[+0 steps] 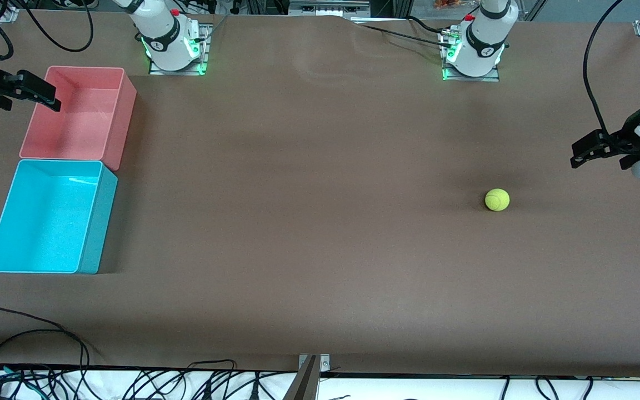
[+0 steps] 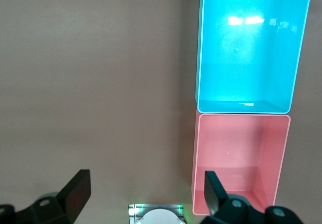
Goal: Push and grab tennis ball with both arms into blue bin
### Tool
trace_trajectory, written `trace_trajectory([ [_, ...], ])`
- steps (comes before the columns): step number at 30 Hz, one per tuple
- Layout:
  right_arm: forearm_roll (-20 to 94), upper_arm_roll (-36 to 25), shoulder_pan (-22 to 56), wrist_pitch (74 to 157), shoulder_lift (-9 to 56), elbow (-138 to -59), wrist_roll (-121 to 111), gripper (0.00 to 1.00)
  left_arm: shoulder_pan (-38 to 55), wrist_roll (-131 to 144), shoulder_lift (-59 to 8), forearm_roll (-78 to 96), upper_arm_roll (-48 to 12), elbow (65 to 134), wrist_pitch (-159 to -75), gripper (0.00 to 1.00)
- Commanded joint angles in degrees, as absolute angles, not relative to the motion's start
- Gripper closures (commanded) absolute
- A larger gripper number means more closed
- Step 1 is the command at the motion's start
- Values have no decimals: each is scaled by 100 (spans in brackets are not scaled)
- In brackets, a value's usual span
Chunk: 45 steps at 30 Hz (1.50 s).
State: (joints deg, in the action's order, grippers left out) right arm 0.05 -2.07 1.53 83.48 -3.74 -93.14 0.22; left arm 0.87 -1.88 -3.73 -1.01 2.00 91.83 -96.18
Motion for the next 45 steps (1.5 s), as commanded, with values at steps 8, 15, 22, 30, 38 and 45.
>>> trace_trajectory([
  [8, -18, -185, 105, 8279, -404, -9237, -114, 0, 97, -343, -439, -229, 202, 9053, -9501, 0],
  [15, 0, -202, 97, 8419, -404, -9237, -97, 0, 97, -351, -439, -229, 202, 9053, -9466, 0],
  [22, 88, -185, 105, 8806, -422, -9237, -105, 0, 88, -343, -439, -229, 202, 9053, -9439, 0],
  [30, 123, -176, 105, 8745, -431, -9237, -105, 0, 70, -360, -439, -229, 202, 9053, -9387, 0],
  [38, 105, -167, 97, 8631, -413, -9229, -114, 0, 62, -369, -431, -220, 202, 9053, -9229, 0],
  [45, 105, -167, 97, 8613, -378, -9176, -114, 0, 62, -378, -431, -220, 202, 9053, -9176, 0],
])
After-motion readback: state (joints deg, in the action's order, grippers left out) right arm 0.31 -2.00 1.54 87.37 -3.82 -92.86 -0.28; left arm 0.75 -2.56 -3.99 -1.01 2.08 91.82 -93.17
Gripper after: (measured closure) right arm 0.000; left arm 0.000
